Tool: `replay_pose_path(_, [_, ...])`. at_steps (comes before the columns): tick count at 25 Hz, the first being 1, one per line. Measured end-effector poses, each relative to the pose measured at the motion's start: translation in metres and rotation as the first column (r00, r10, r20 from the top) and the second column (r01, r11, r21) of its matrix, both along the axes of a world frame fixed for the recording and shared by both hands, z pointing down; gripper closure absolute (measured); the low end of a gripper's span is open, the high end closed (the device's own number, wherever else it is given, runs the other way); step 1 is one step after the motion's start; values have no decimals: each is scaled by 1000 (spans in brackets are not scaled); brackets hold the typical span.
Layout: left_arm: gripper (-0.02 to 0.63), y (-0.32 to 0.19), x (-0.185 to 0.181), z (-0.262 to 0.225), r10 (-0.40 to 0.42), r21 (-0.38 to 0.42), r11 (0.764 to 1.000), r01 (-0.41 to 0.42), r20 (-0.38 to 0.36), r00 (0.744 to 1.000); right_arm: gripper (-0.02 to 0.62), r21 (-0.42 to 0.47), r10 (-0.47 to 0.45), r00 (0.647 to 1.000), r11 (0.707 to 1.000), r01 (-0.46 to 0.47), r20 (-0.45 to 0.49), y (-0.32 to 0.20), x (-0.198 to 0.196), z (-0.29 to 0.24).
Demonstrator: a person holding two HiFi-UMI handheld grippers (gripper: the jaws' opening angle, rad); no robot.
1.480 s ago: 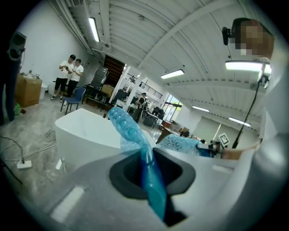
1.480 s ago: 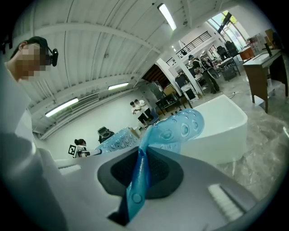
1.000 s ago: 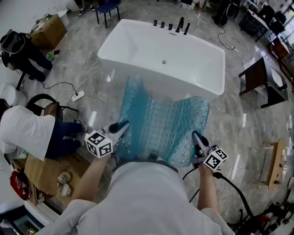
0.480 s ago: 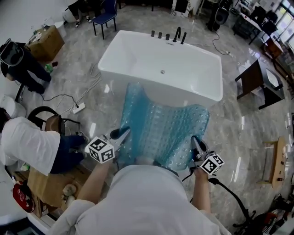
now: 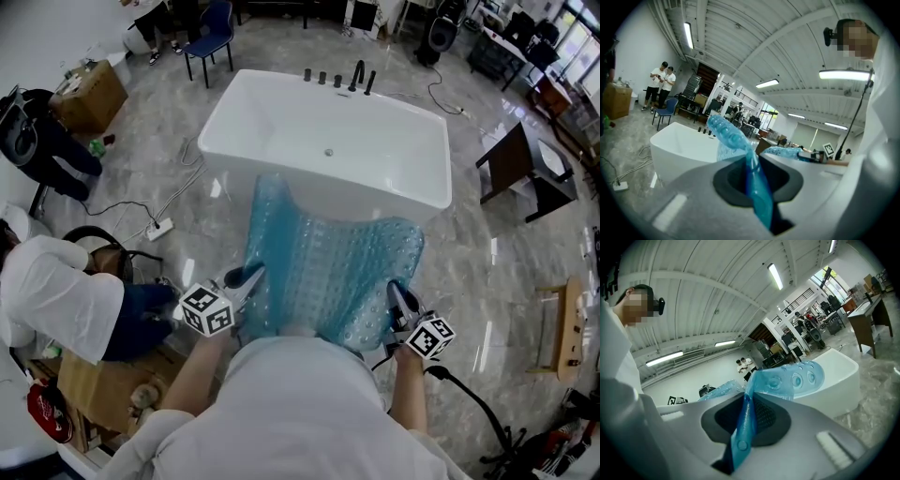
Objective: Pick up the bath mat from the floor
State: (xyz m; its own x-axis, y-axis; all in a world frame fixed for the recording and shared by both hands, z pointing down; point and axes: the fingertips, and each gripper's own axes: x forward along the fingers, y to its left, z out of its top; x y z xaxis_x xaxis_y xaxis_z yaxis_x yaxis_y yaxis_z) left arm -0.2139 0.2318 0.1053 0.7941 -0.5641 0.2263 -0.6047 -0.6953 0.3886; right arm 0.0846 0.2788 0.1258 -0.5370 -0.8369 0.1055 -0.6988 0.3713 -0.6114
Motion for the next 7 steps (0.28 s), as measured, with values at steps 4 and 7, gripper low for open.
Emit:
replay_pose_path(4, [572,3,0,1,-8,-4,1000,8,-8,1000,563,-5,14,1000,1000,-14,9,5,2,3])
replay_pose_path(7, [572,3,-1,2,-15,-7,1000,15,-9,1000,563,-3,18,1000,1000,-18,14,5,3,2])
